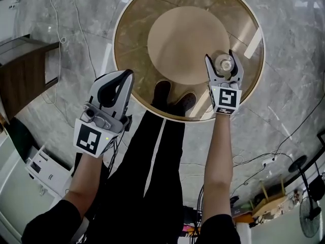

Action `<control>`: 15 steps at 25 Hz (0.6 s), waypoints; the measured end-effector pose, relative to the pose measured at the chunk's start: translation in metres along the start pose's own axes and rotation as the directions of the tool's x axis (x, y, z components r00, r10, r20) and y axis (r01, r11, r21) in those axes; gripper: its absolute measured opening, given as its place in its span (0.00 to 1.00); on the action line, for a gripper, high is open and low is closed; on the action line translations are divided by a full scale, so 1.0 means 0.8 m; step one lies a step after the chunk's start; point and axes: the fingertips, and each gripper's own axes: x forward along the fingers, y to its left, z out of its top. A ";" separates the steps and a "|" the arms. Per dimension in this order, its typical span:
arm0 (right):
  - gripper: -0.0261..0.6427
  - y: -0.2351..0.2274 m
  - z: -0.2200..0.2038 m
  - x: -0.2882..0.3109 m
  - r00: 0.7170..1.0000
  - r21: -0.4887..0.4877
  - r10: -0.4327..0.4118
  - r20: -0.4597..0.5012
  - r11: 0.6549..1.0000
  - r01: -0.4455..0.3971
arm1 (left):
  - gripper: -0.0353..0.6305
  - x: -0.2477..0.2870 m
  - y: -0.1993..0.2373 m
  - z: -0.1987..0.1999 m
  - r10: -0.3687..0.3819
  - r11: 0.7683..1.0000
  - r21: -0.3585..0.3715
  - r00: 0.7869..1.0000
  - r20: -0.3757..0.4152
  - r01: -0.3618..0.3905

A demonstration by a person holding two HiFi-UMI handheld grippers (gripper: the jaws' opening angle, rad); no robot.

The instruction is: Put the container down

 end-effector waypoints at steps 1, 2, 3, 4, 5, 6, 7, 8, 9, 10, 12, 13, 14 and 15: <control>0.56 0.000 -0.002 0.000 1.000 -0.006 0.002 -0.007 1.000 -0.002 | 0.09 0.000 0.001 -0.002 0.001 1.000 0.000 1.000 -0.001 -0.001; 0.56 0.000 -0.004 0.001 1.000 -0.009 0.002 -0.007 1.000 -0.002 | 0.09 -0.001 0.001 -0.004 0.000 1.000 0.004 1.000 -0.004 0.000; 0.56 0.000 -0.004 0.002 1.000 -0.012 -0.001 -0.004 1.000 0.001 | 0.09 -0.001 0.002 -0.007 0.000 1.000 0.010 1.000 -0.009 0.000; 0.56 0.001 -0.005 0.003 1.000 -0.018 -0.003 -0.004 1.000 0.003 | 0.09 -0.001 0.003 -0.011 0.001 1.000 0.013 1.000 -0.014 0.000; 0.56 0.002 -0.005 0.004 1.000 -0.024 -0.002 -0.007 1.000 0.002 | 0.09 0.000 0.003 -0.013 0.002 1.000 0.011 1.000 -0.017 -0.002; 0.56 0.002 -0.005 0.005 1.000 -0.028 -0.002 -0.012 1.000 0.001 | 0.09 0.001 0.004 -0.014 0.005 1.000 0.007 1.000 -0.016 -0.005; 0.56 0.002 -0.005 0.006 1.000 -0.033 -0.002 -0.019 0.999 0.001 | 0.09 0.002 0.004 -0.015 0.007 1.000 0.003 1.000 -0.015 -0.007; 0.56 0.002 -0.006 0.008 1.000 -0.040 -0.001 -0.030 0.999 0.000 | 0.09 0.003 0.004 -0.015 0.010 1.000 0.000 1.000 -0.013 -0.010; 0.56 0.004 -0.007 0.010 0.999 -0.046 0.002 -0.044 0.999 -0.004 | 0.09 0.003 0.003 -0.016 0.013 1.000 -0.003 1.000 -0.013 -0.013; 0.56 0.006 -0.009 0.011 0.999 -0.049 0.006 -0.054 0.999 -0.009 | 0.09 0.004 0.003 -0.017 0.014 1.000 -0.006 1.000 -0.012 -0.014; 0.56 0.007 -0.011 0.013 0.998 -0.049 0.010 -0.060 0.999 -0.013 | 0.09 0.005 0.000 -0.016 0.012 1.000 -0.007 1.000 -0.009 -0.012; 0.56 0.007 -0.011 0.013 0.998 -0.049 0.009 -0.061 0.999 -0.012 | 0.09 0.005 -0.001 -0.014 0.009 1.000 -0.004 1.000 -0.006 -0.009; 0.56 0.006 -0.012 0.013 0.998 -0.050 0.008 -0.061 0.999 -0.011 | 0.09 0.006 -0.002 -0.012 0.007 1.000 -0.002 1.000 -0.001 -0.007; 0.56 0.006 -0.012 0.013 0.998 -0.050 0.007 -0.061 0.999 -0.010 | 0.09 0.005 -0.003 -0.011 0.007 1.000 -0.001 1.000 0.002 -0.007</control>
